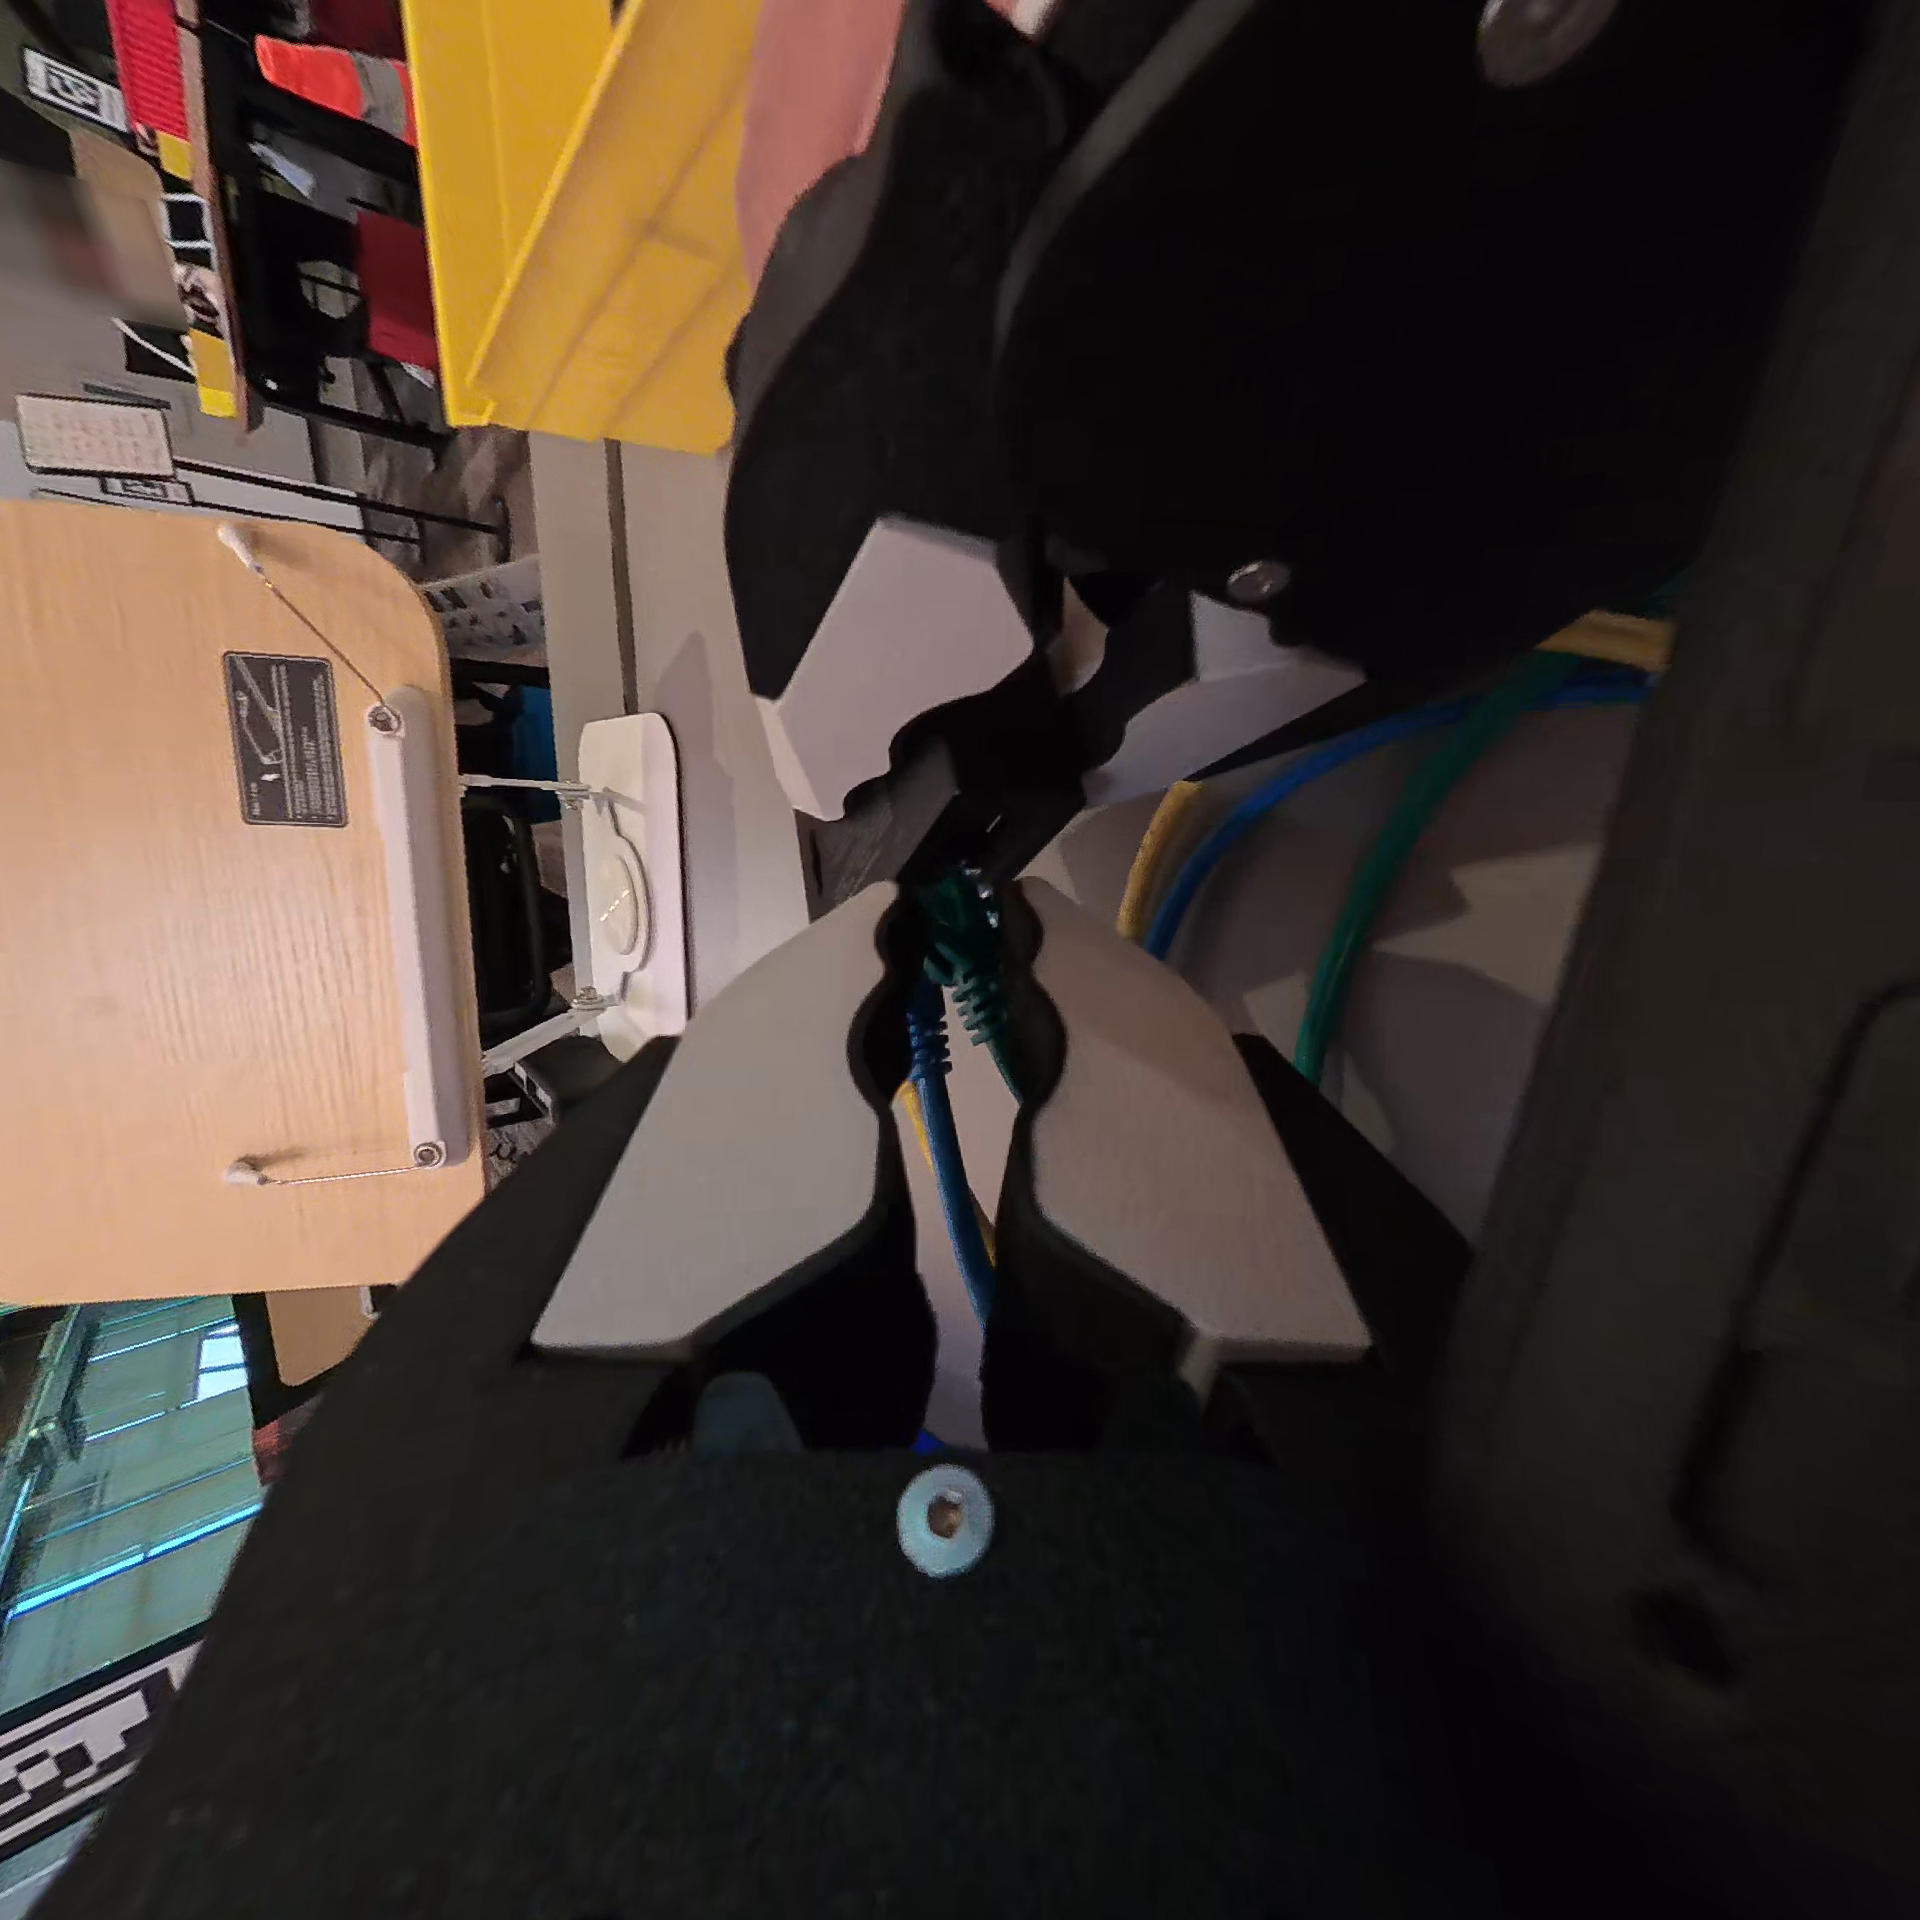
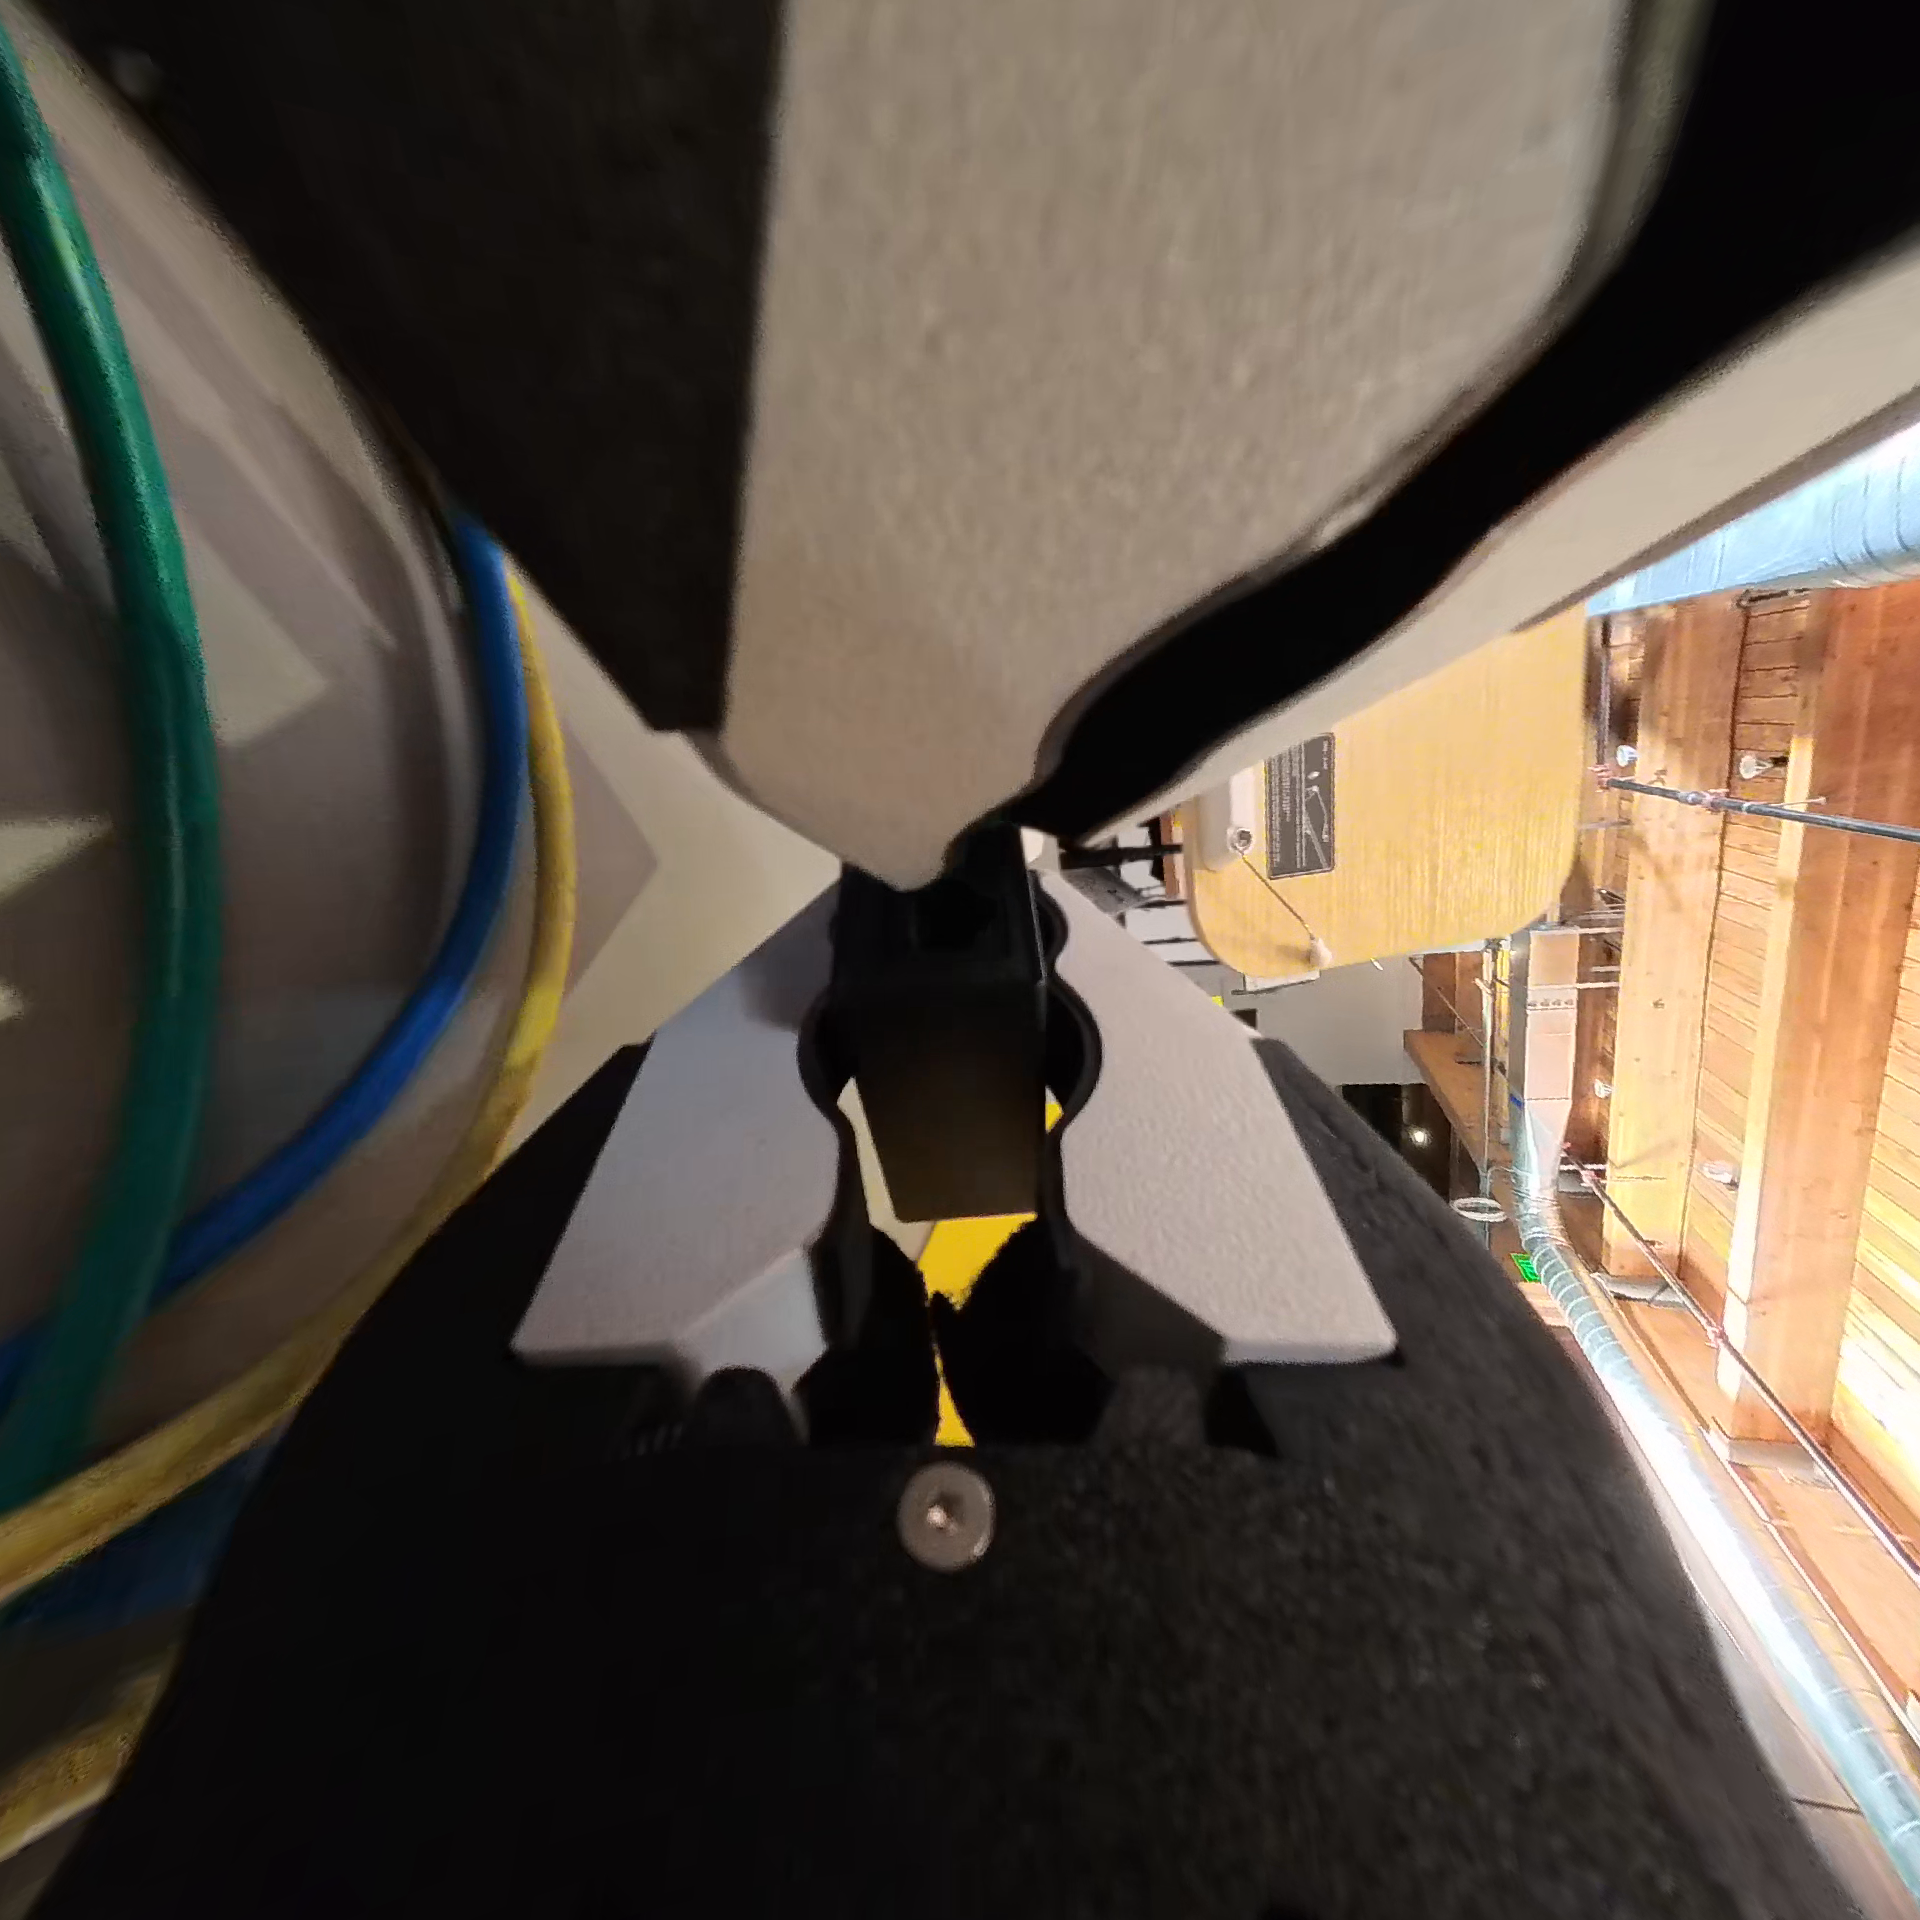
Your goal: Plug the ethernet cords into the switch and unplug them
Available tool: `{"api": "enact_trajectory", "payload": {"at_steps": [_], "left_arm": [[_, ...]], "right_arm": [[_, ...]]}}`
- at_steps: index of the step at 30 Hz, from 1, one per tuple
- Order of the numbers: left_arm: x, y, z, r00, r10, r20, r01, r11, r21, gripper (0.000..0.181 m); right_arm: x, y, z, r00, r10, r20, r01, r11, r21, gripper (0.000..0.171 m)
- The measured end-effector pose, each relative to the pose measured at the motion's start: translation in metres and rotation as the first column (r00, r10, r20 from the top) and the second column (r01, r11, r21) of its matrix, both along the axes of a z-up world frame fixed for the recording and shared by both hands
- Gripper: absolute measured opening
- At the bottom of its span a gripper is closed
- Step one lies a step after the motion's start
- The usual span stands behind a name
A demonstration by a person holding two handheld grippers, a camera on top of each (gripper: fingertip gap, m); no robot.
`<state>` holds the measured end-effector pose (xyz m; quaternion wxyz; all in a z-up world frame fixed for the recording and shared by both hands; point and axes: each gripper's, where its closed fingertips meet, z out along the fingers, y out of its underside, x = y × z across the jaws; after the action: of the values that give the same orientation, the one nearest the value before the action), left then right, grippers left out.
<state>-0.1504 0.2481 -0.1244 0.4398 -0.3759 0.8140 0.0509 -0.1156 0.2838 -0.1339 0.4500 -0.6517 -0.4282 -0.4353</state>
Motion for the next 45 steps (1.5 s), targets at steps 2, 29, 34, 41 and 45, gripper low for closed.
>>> {"api": "enact_trajectory", "payload": {"at_steps": [2,29,34,41,45], "left_arm": [[-0.001,0.001,-0.004,1.000,0.007,-0.026,-0.007,1.000,-0.009,0.013],[-0.031,0.006,0.017,0.994,0.107,0.034,-0.094,0.960,-0.264,0.012],[-0.038,0.007,-0.013,0.987,0.158,-0.019,-0.156,0.940,-0.303,0.013],[-0.024,-0.008,0.022,0.966,0.192,0.172,-0.057,0.809,-0.585,0.034],[-0.023,0.004,0.027,0.988,0.069,0.138,-0.015,0.933,-0.359,0.030]], "right_arm": [[-0.001,0.000,-0.005,1.000,0.000,0.003,0.000,1.000,-0.013,0.027],[0.021,0.013,-0.016,0.991,-0.065,-0.117,0.057,0.996,-0.071,0.027],[0.022,0.012,-0.003,0.995,-0.042,-0.090,0.043,0.999,0.009,0.027],[0.012,0.014,-0.019,0.995,0.047,-0.084,-0.049,0.999,-0.018,0.027],[-0.005,0.007,-0.015,0.985,0.132,-0.112,-0.135,0.991,-0.022,0.027]]}}
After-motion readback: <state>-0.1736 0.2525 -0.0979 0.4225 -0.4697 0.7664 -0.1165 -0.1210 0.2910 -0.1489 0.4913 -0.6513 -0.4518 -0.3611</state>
